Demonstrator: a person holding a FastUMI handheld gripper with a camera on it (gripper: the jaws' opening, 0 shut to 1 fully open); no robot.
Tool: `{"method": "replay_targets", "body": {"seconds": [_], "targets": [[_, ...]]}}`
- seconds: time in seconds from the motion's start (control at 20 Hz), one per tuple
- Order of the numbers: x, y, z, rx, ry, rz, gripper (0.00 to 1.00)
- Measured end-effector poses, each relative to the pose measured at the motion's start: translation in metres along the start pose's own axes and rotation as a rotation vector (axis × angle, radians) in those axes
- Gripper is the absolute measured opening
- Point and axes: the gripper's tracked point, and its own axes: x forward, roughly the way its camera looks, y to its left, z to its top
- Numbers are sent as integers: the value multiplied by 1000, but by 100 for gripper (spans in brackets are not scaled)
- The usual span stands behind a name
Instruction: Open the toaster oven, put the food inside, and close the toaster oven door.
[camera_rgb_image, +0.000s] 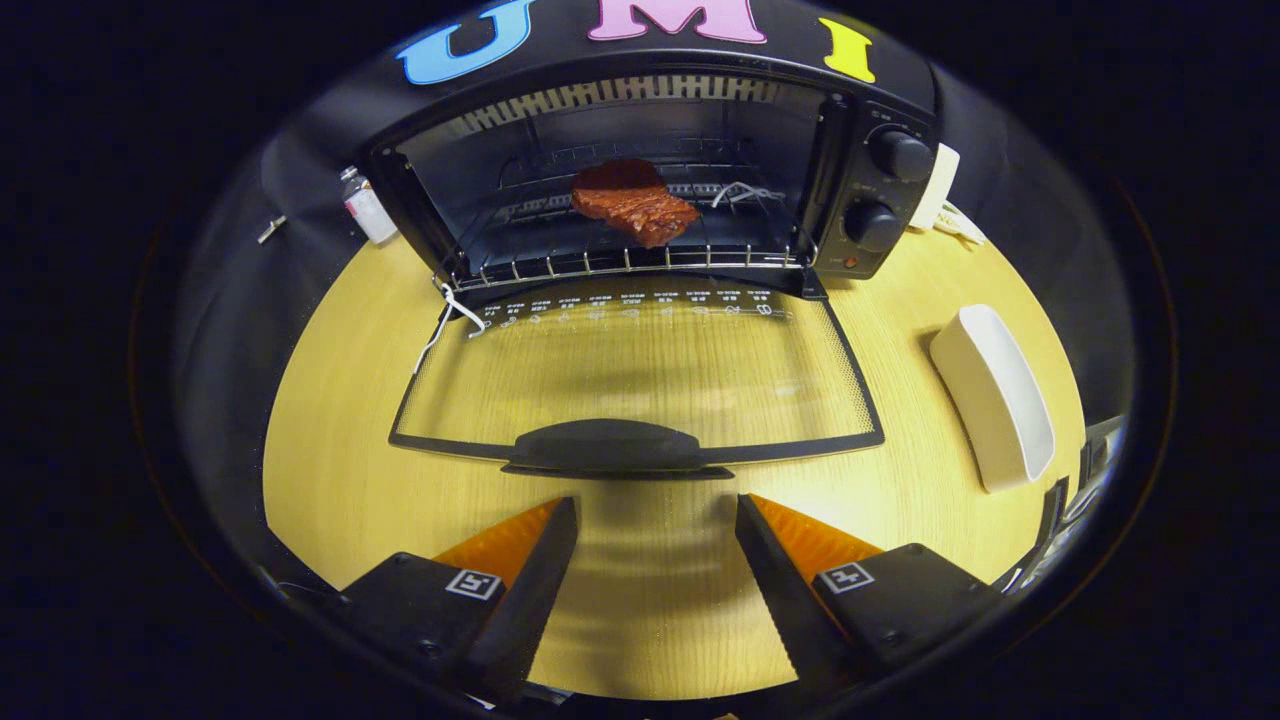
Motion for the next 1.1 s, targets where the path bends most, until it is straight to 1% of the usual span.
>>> {"method": "replay_targets", "body": {"seconds": [0.1, 0.2, 0.35, 0.45, 0.6, 0.8, 1.0, 1.1], "targets": [[6, 2, 2, -13, -9, -17, 99], [9, 1, 8, 1, -22, -47, 99], [10, 2, 6, 6, -5, -56, 99], [7, 3, 9, 14, -11, -42, 98], [-3, 3, 14, -12, -49, -15, 98], [-20, 6, 21, 3, -79, 23, 98], [-42, 22, 40, 16, -174, 101, 98], [-50, 26, 57, 39, -227, 120, 98]]}}
